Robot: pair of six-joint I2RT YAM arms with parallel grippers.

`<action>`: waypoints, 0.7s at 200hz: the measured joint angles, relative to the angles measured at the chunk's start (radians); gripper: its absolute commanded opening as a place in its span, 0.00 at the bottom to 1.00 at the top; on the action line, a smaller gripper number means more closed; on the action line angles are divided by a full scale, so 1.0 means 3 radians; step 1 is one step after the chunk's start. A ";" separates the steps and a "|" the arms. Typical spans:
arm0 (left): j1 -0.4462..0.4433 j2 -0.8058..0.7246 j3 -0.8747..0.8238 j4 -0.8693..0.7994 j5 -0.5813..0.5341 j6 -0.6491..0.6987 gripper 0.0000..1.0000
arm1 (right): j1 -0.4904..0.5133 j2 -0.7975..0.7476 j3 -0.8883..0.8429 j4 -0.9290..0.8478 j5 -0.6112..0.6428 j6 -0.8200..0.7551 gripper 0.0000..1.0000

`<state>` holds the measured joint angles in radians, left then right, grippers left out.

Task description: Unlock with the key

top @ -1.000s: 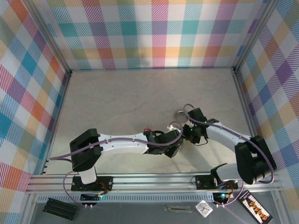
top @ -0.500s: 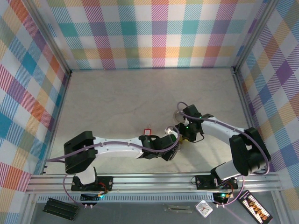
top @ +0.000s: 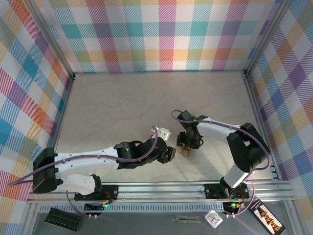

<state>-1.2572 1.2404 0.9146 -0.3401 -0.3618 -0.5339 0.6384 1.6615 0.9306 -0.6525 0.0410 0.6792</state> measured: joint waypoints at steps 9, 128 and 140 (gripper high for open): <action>0.0010 -0.0053 -0.0034 -0.0003 -0.0015 -0.0004 0.68 | 0.0024 0.0032 0.0024 -0.0028 0.0052 0.0017 0.58; 0.0148 -0.0200 -0.0383 0.0593 0.0556 -0.0090 0.71 | 0.0142 -0.0870 0.0184 -0.0309 0.0434 0.0237 0.23; 0.0179 -0.0192 -0.0392 0.0768 0.0697 -0.0092 0.71 | 0.0142 -0.1063 0.0385 -0.0367 0.0450 0.0228 0.23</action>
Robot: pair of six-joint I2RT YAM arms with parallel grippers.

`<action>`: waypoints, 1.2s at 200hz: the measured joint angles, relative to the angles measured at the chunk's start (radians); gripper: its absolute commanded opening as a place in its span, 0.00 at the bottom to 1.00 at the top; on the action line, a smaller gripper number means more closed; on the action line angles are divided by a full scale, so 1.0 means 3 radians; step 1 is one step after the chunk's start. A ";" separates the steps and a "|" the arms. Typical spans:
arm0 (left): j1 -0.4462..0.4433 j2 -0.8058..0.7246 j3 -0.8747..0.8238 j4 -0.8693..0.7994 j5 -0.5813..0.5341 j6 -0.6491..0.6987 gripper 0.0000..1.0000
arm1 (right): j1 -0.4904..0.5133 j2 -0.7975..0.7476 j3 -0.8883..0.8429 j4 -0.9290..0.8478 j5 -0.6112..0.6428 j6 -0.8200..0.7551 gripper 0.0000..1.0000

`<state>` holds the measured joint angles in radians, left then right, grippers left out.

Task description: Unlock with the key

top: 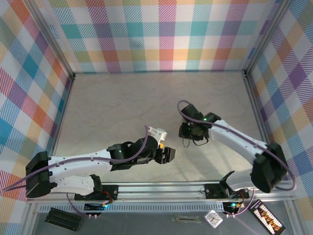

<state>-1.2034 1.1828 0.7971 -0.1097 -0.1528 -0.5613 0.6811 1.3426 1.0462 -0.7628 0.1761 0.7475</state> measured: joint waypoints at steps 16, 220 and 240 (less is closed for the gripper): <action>0.0015 0.0045 0.0000 0.0252 0.0139 0.0000 0.71 | -0.0006 -0.0155 0.0258 -0.0036 -0.0004 -0.0003 0.22; 0.0052 0.0973 0.0175 0.0979 -0.0652 0.0093 0.66 | -0.0006 -0.0257 0.0343 -0.0154 -0.0610 0.0201 0.19; 0.0052 0.0983 0.0195 0.0870 -0.0855 0.0164 0.64 | -0.0006 -0.0257 0.0331 -0.0156 -0.0647 0.0202 0.19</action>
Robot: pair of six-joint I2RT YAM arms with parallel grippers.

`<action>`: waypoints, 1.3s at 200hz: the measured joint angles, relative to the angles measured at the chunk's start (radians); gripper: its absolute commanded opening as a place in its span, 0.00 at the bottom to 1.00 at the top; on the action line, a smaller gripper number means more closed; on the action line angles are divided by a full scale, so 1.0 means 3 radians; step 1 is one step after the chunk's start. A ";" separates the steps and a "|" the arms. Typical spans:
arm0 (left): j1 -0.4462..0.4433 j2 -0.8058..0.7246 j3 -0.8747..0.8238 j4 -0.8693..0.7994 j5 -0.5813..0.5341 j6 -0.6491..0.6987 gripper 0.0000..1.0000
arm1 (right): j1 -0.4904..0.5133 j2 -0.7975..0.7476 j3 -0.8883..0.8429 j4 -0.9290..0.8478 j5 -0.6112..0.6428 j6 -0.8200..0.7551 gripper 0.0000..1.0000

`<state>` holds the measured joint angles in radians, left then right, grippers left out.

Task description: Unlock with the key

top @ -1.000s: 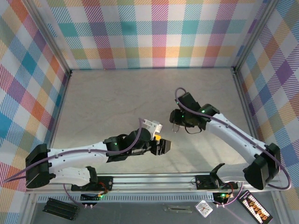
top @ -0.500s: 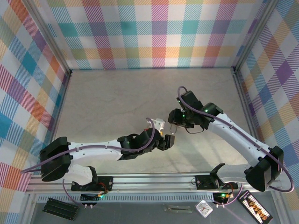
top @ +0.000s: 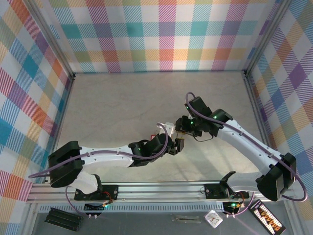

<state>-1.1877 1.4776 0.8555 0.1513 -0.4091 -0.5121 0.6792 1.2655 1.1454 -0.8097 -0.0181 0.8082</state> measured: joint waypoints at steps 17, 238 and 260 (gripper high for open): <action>-0.0005 0.0005 0.0028 -0.0142 -0.0165 0.0078 0.62 | -0.0019 -0.0003 0.0000 0.0001 -0.0013 0.0000 0.19; 0.0037 -0.0872 -0.0050 -0.1132 0.0145 0.0024 0.75 | -0.0074 0.0172 -0.0801 0.0244 -0.0259 -0.0153 0.55; 0.0095 -0.0879 -0.0158 -0.1217 0.0233 -0.0088 0.75 | 0.0014 0.0071 -0.1132 0.0445 -0.0429 -0.0126 0.53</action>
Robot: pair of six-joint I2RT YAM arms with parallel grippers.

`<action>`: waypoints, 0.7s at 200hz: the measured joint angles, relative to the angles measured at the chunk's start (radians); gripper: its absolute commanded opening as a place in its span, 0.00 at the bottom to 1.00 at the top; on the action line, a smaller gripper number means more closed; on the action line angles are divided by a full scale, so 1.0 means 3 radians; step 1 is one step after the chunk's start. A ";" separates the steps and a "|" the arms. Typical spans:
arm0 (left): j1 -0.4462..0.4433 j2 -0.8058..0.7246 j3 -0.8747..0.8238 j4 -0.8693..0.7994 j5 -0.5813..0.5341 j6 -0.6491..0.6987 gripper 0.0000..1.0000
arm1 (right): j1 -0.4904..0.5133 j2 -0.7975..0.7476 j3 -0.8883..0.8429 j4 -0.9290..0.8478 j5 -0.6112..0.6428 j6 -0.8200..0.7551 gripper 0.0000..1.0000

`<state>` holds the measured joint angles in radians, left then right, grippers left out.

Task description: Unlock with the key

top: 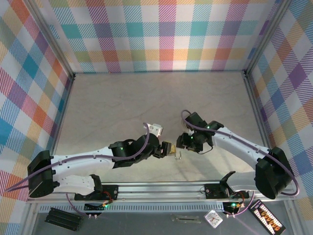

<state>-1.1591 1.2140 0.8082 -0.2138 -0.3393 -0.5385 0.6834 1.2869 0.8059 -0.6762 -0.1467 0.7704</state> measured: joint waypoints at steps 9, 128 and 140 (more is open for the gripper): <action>0.0024 -0.0006 -0.0041 -0.0027 0.0024 -0.0029 0.75 | 0.0045 -0.0004 -0.0111 0.0079 -0.0060 0.0017 0.53; 0.0130 -0.0193 -0.0069 -0.0109 0.0083 -0.0079 0.75 | 0.0099 0.0211 -0.0524 0.0787 -0.0242 0.0140 0.35; 0.0142 -0.0215 -0.0069 -0.0134 0.0083 -0.0079 0.75 | 0.0099 0.0238 -0.0535 0.0806 -0.0240 0.0149 0.34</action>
<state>-1.1164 1.1496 0.7876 -0.2539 -0.3145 -0.5621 0.7132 1.3582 0.6453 -0.4343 -0.2188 0.8150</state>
